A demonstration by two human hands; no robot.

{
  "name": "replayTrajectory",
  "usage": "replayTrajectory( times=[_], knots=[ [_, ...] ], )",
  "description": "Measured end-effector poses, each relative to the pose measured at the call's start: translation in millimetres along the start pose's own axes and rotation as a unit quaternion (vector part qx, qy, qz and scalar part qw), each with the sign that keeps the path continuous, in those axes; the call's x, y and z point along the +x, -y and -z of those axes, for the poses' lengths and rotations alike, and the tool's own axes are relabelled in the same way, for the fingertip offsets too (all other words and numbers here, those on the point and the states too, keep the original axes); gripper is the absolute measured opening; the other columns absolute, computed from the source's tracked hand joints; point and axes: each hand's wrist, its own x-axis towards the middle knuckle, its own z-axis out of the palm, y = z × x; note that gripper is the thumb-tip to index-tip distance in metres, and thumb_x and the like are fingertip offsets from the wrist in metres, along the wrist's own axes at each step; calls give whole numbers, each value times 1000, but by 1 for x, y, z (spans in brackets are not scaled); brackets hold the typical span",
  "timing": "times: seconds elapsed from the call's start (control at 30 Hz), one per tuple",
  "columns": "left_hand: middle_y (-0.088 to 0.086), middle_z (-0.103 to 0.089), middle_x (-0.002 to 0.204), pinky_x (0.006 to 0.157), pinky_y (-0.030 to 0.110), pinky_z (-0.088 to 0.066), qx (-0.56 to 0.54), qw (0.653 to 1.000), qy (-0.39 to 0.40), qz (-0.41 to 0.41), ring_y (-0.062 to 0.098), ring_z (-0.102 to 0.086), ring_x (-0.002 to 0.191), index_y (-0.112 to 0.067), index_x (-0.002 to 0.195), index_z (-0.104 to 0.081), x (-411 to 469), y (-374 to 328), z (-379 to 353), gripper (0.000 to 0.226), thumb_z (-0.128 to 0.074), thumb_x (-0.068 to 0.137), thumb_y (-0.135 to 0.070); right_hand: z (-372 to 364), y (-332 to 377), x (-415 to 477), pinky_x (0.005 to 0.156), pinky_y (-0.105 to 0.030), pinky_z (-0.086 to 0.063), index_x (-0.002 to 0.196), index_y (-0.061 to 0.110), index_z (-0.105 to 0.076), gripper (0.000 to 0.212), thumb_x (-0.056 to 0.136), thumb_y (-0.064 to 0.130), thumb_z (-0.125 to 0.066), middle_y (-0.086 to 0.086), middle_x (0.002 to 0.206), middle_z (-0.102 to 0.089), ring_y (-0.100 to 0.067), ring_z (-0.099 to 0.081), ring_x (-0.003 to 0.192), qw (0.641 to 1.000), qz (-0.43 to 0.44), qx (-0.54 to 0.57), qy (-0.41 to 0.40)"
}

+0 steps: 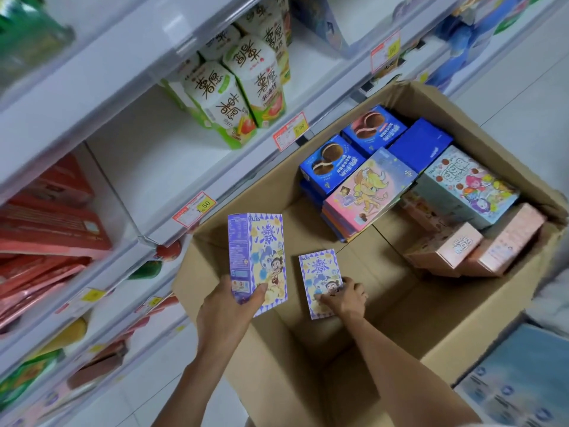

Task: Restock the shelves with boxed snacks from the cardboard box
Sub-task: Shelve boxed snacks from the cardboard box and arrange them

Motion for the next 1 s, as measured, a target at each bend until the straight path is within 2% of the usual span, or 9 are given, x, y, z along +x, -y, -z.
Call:
replayTrajectory(
  times=[0.23,0.33,0.4,0.53,0.67,0.73,0.8,0.87,1.0],
  knots=[
    [-10,-67,107,72,25,-48,-13,1000,6,-17,10,-61,88,-22,108,-55,-4,4,2,40,-65,79,-47,5,10,17,103,-41,-37,131,19,-42,91,55,30,-89,-6,127,-50,-27,-42,123,997,-1,58,42],
    [-9,-67,106,73,27,-49,-8,1000,1,-21,13,-63,92,-22,107,-54,-4,7,4,40,-66,79,-47,11,13,14,75,-33,-55,118,15,-49,75,56,19,-90,-7,115,-58,-23,-59,99,986,-12,139,86],
    [-9,-67,106,71,26,-47,-16,1000,-4,-21,14,-63,92,-23,106,-55,-6,8,5,38,-66,79,-46,15,16,4,51,-20,-49,102,12,-51,52,64,17,-86,-9,106,-62,-19,-62,80,983,12,155,96],
    [-9,-68,106,73,29,-50,-38,999,-2,-16,14,-64,93,-23,104,-55,-12,11,8,36,-67,79,-45,30,17,-31,71,-35,-58,103,11,-51,47,71,29,-81,-7,96,-71,-21,-69,76,976,47,194,92],
    [-8,-68,105,77,34,-53,-61,998,2,-19,14,-65,92,-27,98,-50,-19,10,9,32,-67,79,-46,51,17,-74,56,-29,-56,110,12,-49,46,77,31,-76,-7,93,-71,-20,-71,70,954,68,272,106],
    [-9,-69,101,77,35,-53,-69,997,4,-23,15,-65,90,-30,94,-48,-22,10,11,30,-67,78,-47,62,19,-96,54,-34,-58,104,21,-46,39,79,33,-74,-7,92,-72,-22,-72,71,946,80,283,136],
    [-9,-69,98,76,33,-52,-70,997,0,-30,16,-65,89,-30,92,-49,-27,12,15,29,-67,77,-48,70,18,-112,59,-39,-59,107,24,-44,44,77,29,-76,-5,95,-71,-23,-72,75,941,102,287,148],
    [-7,-69,100,74,30,-50,-56,997,-9,-48,16,-64,90,-26,94,-52,-32,17,21,32,-67,77,-50,74,16,-128,65,-34,-58,116,21,-43,53,76,19,-78,-3,101,-69,-20,-71,80,940,132,285,134],
    [-5,-68,103,72,29,-49,-45,996,-27,-72,17,-64,92,-19,101,-54,-47,39,37,43,-64,77,-54,74,18,-167,71,-25,-55,111,17,-50,43,77,2,-73,-3,101,-69,-17,-68,87,930,184,304,95]
  ],
)
